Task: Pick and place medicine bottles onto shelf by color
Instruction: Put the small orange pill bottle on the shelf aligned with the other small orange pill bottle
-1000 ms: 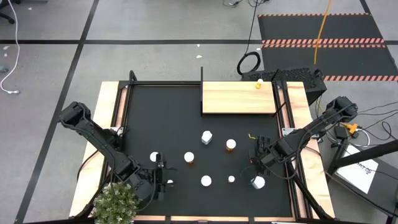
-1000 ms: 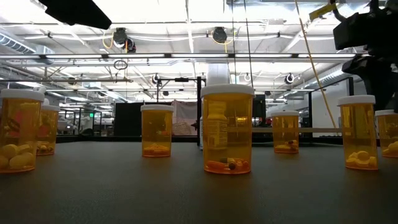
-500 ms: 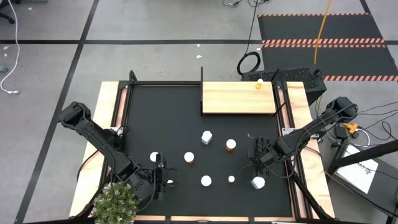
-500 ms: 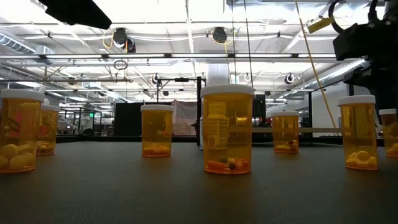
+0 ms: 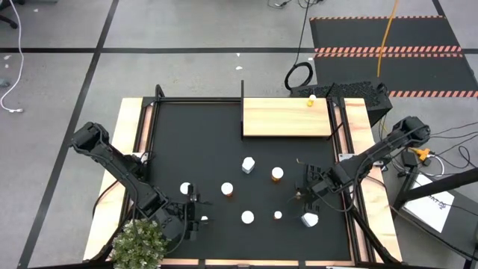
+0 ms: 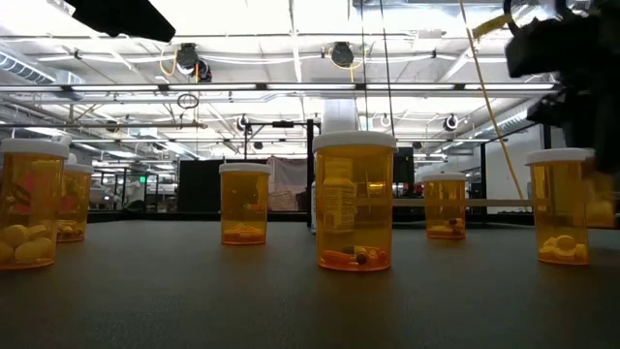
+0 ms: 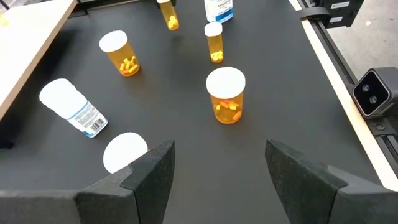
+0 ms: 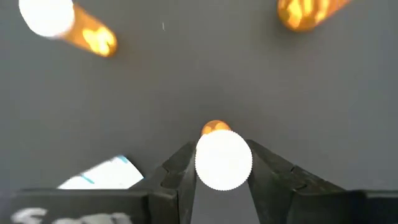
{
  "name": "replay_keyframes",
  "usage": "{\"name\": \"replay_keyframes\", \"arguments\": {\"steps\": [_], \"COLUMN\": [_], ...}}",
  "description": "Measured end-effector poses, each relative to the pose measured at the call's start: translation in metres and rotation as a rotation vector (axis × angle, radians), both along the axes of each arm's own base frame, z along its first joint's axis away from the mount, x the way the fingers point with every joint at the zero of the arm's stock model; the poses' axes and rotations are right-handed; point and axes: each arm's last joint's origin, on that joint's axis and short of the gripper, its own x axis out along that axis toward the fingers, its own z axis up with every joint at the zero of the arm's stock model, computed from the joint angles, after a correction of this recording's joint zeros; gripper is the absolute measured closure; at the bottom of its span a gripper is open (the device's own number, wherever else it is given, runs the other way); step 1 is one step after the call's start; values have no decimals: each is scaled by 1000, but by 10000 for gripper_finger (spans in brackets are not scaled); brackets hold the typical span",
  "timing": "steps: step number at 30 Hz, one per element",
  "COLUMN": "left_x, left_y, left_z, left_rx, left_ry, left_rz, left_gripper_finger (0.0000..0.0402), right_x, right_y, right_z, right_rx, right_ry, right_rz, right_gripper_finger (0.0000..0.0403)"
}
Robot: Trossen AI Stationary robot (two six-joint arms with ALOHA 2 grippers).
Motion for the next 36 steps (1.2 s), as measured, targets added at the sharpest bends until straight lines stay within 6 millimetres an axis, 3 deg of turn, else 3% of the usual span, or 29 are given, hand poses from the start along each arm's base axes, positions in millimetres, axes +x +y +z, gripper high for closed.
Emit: {"name": "replay_keyframes", "arguments": {"steps": [11, 25, 29, 36], "left_x": [7, 24, 28, 31], "left_y": [8, 33, 39, 45], "left_z": [0, 0, 0, 0], "left_rx": [50, 137, 141, 151], "left_ry": [2, 13, 15, 18], "left_rz": [1, 44, 66, 82], "left_gripper_finger": [153, 153, 153, 153], "right_x": [22, 30, 26, 10], "right_y": [-31, -123, -148, -186], "right_z": [46, 115, 124, 124], "right_rx": [-35, -131, -163, -198], "right_ry": [-3, -16, -29, 12], "right_rz": [-84, -221, -260, -342], "right_gripper_finger": [287, 287, 287, 287]}}
